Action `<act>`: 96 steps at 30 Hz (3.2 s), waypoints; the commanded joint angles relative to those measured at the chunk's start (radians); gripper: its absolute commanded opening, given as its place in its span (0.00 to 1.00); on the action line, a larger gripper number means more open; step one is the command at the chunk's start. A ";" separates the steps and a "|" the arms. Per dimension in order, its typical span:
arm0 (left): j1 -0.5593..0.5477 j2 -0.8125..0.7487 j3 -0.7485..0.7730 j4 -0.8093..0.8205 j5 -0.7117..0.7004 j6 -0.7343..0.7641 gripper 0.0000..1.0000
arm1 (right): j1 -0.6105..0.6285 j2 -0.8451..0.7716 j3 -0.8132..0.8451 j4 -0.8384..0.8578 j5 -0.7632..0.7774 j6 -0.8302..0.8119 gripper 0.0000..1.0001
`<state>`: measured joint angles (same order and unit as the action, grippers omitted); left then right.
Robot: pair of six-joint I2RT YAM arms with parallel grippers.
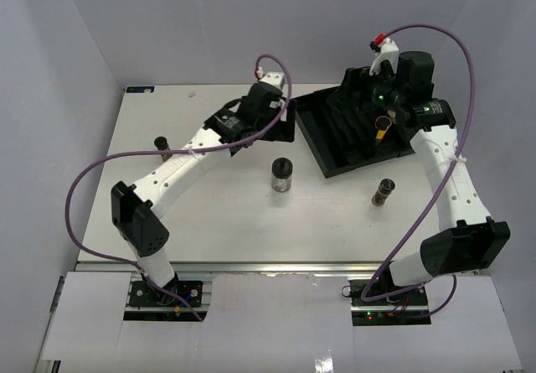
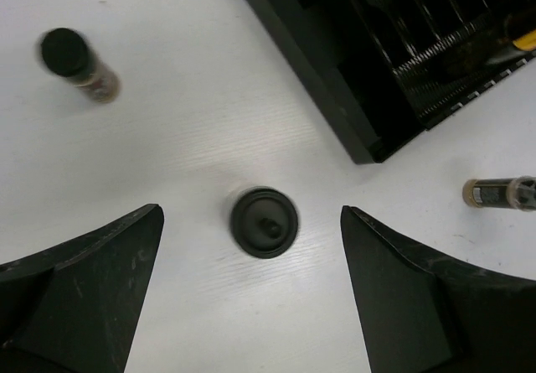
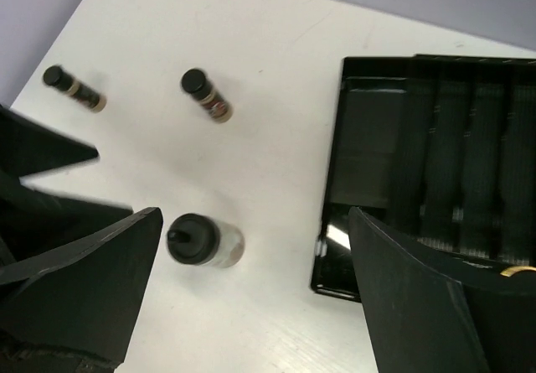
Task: Organize the condiment bottles
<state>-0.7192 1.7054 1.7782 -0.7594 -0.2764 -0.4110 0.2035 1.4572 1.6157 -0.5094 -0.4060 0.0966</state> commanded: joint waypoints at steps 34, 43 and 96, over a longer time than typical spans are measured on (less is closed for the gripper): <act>0.718 -0.396 -0.413 0.024 0.313 -0.024 0.98 | 0.503 0.413 -0.081 -0.098 0.390 -0.081 0.97; 0.718 -0.389 -0.404 0.028 0.316 -0.032 0.98 | 0.505 0.431 -0.077 -0.104 0.395 -0.085 0.77; 0.718 -0.446 -0.470 0.133 0.510 -0.027 0.98 | -0.423 0.417 0.191 0.051 0.515 0.008 0.08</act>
<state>-0.0074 1.3218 1.3061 -0.6707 0.1542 -0.4209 -0.2168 1.8561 1.7775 -0.5689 0.1438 0.0744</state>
